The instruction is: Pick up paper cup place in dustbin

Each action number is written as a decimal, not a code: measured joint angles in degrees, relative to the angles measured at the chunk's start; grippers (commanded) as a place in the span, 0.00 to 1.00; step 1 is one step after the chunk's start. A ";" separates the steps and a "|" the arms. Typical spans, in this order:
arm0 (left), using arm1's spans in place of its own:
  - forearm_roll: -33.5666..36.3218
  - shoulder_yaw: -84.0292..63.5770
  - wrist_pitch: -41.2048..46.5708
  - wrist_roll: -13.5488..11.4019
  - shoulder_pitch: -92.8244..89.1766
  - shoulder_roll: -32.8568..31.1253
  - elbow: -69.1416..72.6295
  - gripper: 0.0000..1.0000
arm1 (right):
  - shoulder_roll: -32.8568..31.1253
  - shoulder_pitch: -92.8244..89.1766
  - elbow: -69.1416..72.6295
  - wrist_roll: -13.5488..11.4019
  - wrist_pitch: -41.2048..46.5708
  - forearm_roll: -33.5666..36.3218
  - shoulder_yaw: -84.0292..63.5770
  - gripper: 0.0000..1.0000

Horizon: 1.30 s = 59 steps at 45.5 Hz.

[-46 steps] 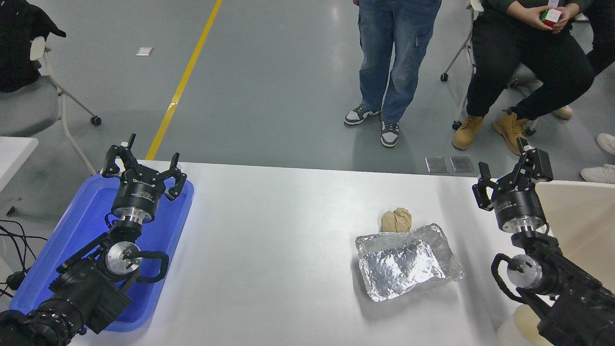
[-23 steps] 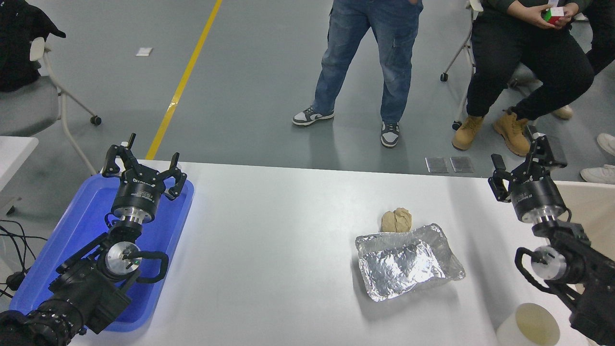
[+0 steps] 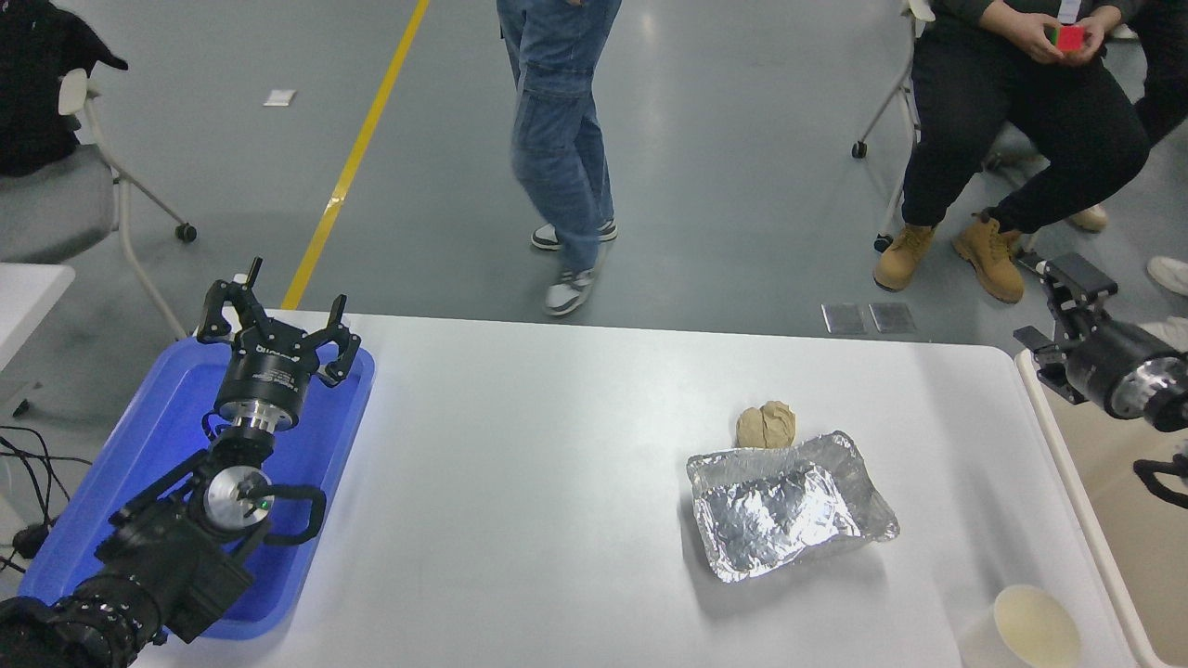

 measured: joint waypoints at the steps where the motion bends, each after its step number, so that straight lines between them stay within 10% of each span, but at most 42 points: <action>1: -0.01 0.00 0.00 0.00 0.00 -0.01 0.00 1.00 | -0.48 1.61 0.19 -0.66 0.32 -0.75 -2.30 1.00; 20: 0.00 0.00 0.00 0.00 0.02 -0.01 -0.01 1.00 | -3.42 20.90 0.97 -5.86 10.14 -19.80 -24.57 1.00; 59: 0.00 0.00 0.00 0.00 0.02 -0.01 0.00 1.00 | -7.65 40.90 16.43 -6.64 30.03 -37.48 -49.07 1.00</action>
